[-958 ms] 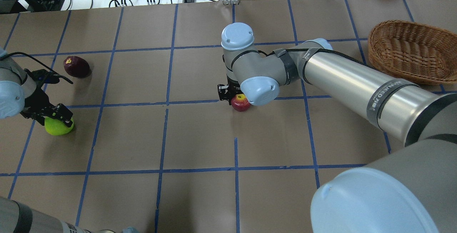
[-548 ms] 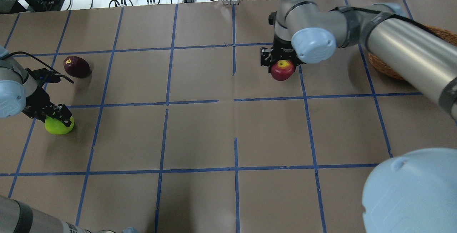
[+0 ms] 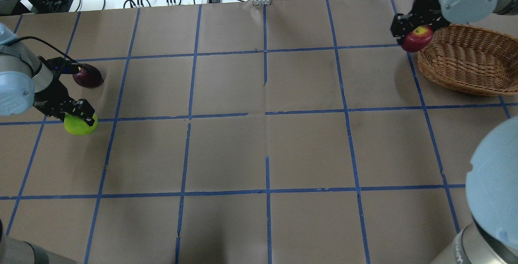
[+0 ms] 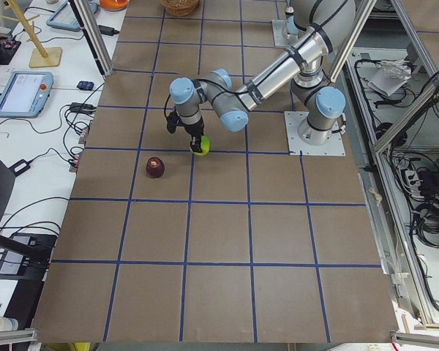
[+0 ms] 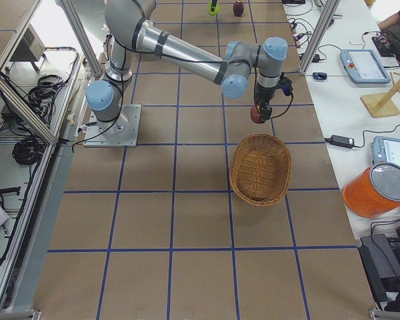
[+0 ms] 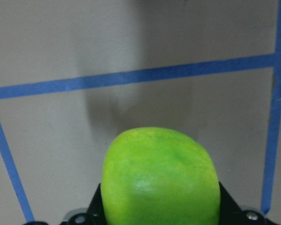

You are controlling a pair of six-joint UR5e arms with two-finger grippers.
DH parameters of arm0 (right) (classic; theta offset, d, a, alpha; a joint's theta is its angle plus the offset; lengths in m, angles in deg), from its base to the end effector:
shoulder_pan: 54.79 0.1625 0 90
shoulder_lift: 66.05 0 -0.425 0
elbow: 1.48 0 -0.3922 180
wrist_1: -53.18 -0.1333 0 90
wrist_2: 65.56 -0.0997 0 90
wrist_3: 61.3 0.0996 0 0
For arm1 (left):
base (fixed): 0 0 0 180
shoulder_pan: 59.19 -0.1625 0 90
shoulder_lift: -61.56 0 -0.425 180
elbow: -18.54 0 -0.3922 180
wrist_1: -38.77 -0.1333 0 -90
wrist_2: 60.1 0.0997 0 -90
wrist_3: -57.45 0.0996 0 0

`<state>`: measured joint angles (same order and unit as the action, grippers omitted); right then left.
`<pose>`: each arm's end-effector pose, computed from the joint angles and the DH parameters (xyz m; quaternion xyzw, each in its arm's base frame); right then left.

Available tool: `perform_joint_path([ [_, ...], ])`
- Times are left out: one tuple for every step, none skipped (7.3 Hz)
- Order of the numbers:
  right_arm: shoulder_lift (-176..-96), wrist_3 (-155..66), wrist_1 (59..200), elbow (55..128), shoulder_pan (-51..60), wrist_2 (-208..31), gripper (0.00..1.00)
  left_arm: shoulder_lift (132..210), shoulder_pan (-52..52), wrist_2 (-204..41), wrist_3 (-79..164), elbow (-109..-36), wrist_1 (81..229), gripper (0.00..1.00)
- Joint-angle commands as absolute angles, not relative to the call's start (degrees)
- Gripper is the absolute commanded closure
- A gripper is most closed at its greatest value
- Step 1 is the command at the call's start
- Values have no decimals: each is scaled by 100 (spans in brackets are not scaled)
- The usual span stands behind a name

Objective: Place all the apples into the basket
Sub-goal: 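Drop the red-yellow apple into the basket with right while left grasps green apple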

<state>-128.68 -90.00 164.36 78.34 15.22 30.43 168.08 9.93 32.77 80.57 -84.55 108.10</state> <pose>-0.1157 -0.6777 0.3321 0.0740 -0.9953 0.0101 0.0619 0.0743 -0.5548 0.2624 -0.0214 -0.9964 -0.0816 0.0060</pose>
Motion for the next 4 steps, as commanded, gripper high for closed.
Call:
perform_joint_path([
  [-12364, -9977, 16872, 7658, 816, 3050, 100, 16808, 2284, 2783, 5819, -8359, 10935, 100],
  [-12223, -10275, 16892, 7578, 484, 3050, 100, 16965, 2899, 2371, 4675, -8315, 10656, 100],
  [-12091, -10348, 16875, 7586, 228, 3042, 100, 17106, 3697, 2288, 3829, -8263, 10244, 100],
  [-11950, -10340, 16875, 7543, 217, 2972, 69, 17290, 4271, 2174, 3011, -8184, 10014, 100],
])
